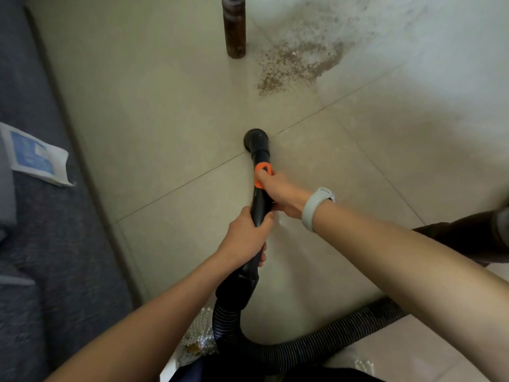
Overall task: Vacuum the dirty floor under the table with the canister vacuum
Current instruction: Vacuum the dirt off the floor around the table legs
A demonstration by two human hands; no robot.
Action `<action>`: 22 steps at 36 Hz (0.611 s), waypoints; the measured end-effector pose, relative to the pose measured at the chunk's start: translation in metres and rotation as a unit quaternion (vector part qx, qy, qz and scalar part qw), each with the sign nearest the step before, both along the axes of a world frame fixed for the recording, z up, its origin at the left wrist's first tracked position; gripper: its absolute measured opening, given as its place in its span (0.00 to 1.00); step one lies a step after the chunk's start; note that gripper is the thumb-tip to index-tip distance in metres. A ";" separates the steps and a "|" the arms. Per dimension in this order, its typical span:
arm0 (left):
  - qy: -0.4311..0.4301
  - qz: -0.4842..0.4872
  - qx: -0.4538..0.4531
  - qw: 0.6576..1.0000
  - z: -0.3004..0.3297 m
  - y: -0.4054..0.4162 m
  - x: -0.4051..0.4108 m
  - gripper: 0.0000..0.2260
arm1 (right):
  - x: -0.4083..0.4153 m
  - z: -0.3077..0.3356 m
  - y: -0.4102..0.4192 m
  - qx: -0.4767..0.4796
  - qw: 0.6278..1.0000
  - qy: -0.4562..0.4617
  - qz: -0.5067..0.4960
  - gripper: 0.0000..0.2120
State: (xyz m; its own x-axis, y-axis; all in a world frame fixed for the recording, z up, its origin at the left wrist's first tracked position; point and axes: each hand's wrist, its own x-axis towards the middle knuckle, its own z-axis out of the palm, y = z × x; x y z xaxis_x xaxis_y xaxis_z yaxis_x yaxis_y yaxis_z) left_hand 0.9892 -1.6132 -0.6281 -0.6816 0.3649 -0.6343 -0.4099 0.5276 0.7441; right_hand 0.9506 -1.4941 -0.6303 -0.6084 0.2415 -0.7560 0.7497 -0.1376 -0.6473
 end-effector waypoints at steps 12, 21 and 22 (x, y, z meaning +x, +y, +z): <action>0.093 -0.180 -0.046 0.978 -0.016 0.008 -0.012 0.12 | 0.002 -0.019 0.061 0.050 0.988 0.013 -0.149 0.18; 0.070 -0.007 0.043 0.997 -0.034 -0.014 -0.019 0.12 | -0.052 -0.018 0.037 -0.014 0.988 0.055 -0.141 0.16; 0.078 0.009 0.041 0.996 -0.035 -0.011 -0.022 0.11 | -0.056 -0.017 0.032 -0.048 0.986 0.067 -0.146 0.11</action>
